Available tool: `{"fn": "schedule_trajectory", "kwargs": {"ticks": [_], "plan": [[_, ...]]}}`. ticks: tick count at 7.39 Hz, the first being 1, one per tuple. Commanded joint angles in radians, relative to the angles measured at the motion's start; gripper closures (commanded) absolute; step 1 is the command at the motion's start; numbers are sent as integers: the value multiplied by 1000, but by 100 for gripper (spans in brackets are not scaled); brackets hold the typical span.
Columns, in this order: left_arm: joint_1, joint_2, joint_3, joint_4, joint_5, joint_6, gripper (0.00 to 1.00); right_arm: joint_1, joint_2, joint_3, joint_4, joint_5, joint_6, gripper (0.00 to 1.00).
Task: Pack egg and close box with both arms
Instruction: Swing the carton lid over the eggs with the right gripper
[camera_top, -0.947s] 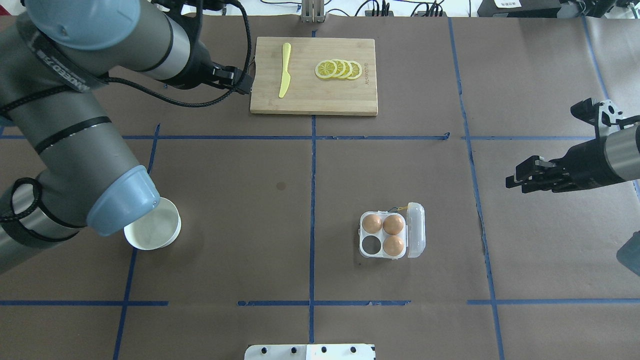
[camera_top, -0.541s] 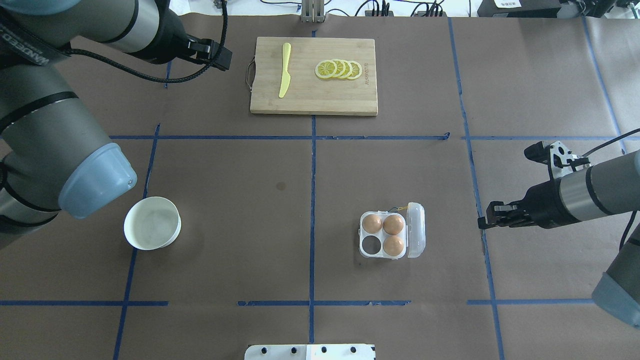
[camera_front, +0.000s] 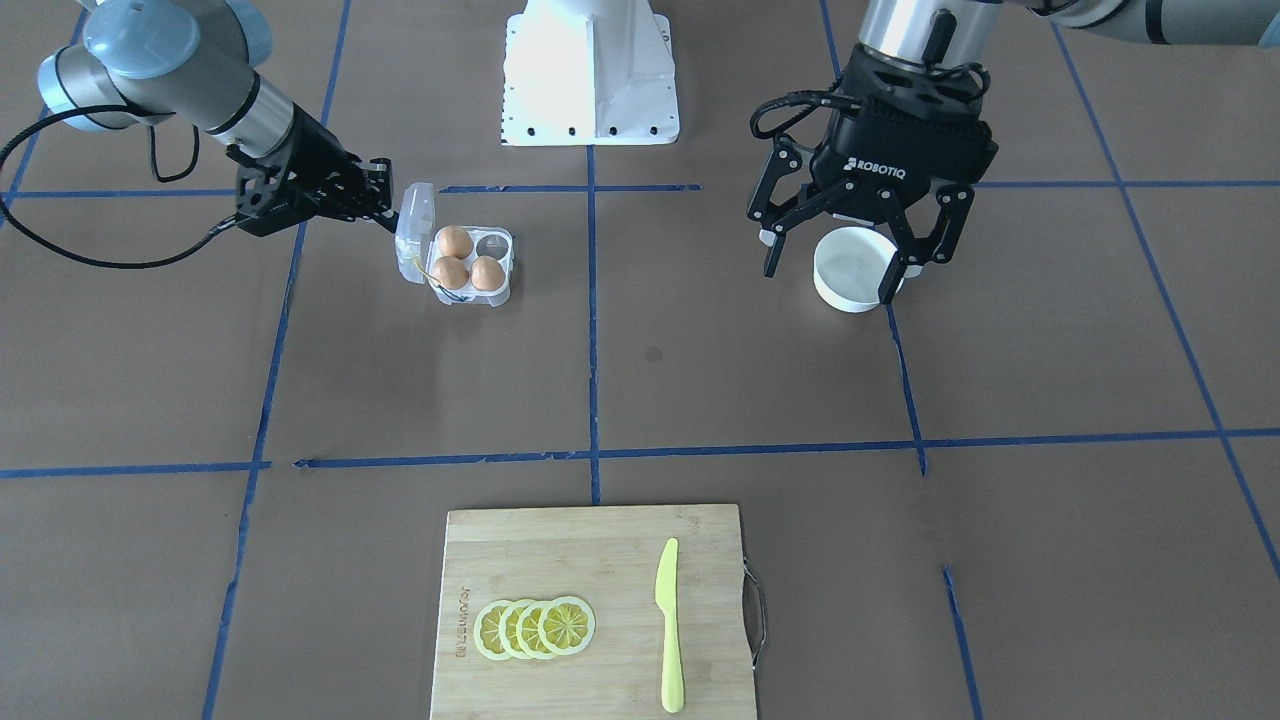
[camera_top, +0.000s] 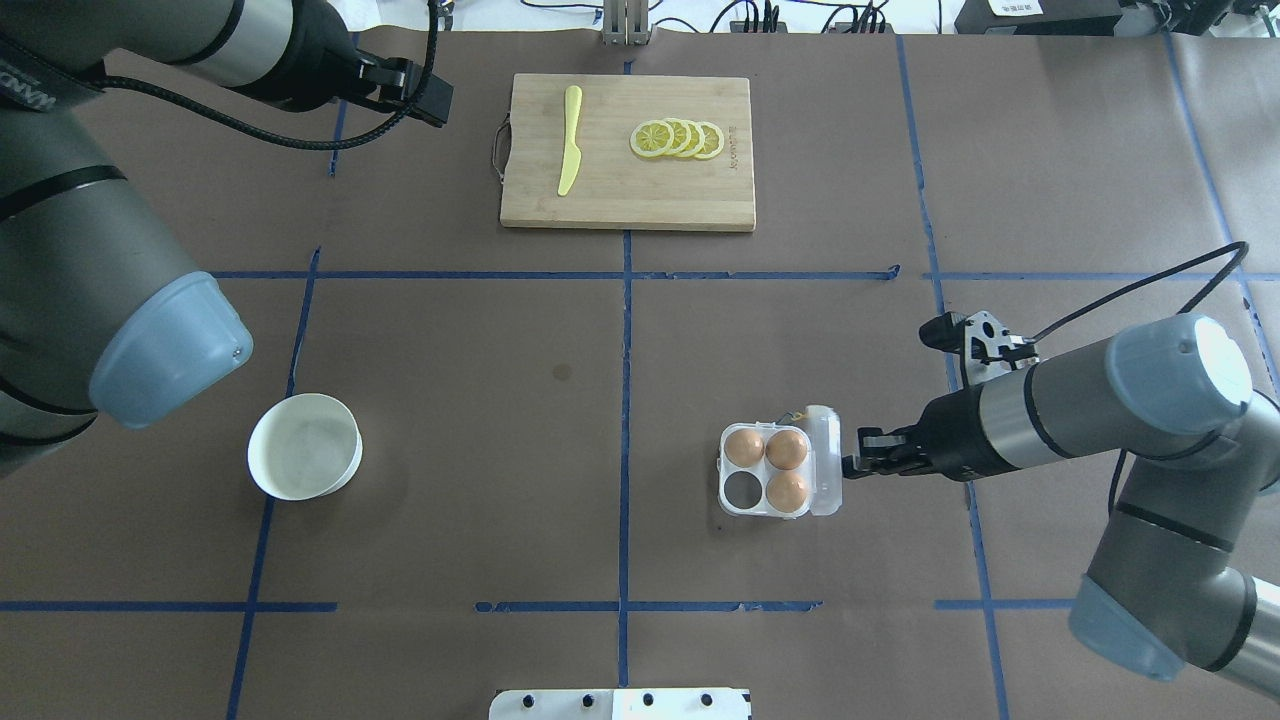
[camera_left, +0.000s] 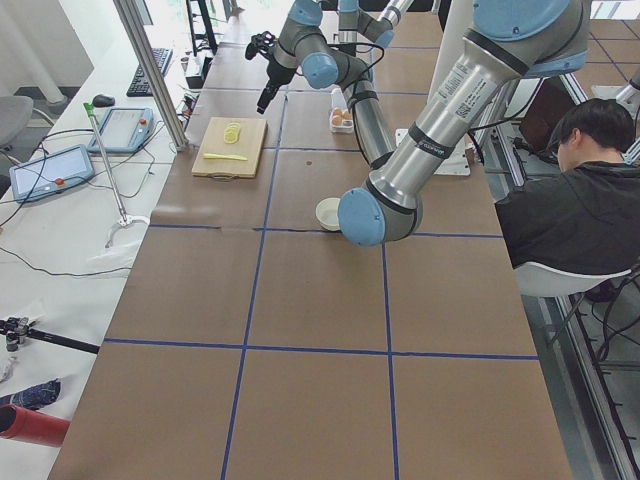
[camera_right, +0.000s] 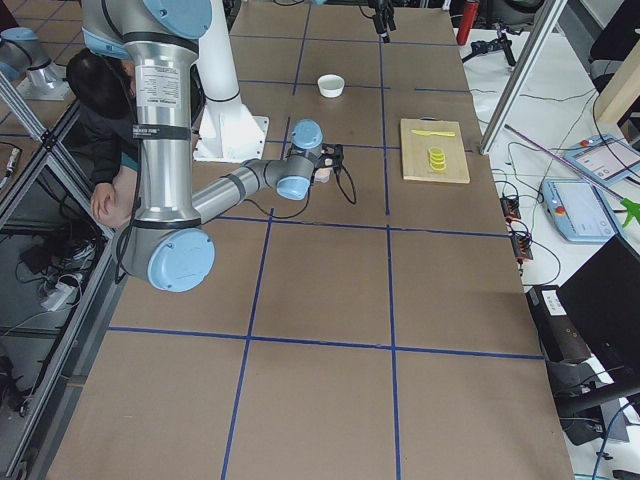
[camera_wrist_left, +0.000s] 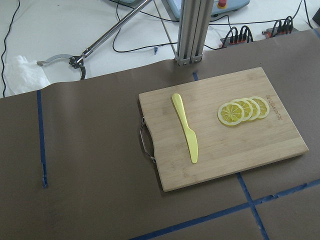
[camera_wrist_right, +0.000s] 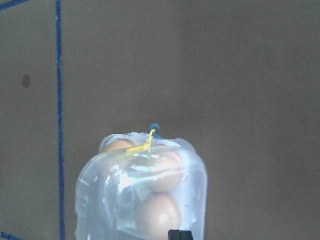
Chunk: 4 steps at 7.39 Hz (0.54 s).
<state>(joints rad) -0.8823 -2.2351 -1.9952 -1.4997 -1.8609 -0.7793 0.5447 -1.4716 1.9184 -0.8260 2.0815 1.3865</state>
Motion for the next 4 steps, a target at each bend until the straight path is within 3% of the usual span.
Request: {"fn": "schedule_trajectory", "kwargs": {"ticks": [1, 3, 4], "plan": [[-24, 3, -8, -1, -20, 0, 0, -58, 214, -21, -159, -30, 40, 100], [-24, 24, -10, -2, -20, 0, 0, -91, 412, -41, -316, -76, 59, 100], [-24, 53, -8, -4, -23, 0, 0, -106, 444, -39, -318, -99, 68, 100]]}}
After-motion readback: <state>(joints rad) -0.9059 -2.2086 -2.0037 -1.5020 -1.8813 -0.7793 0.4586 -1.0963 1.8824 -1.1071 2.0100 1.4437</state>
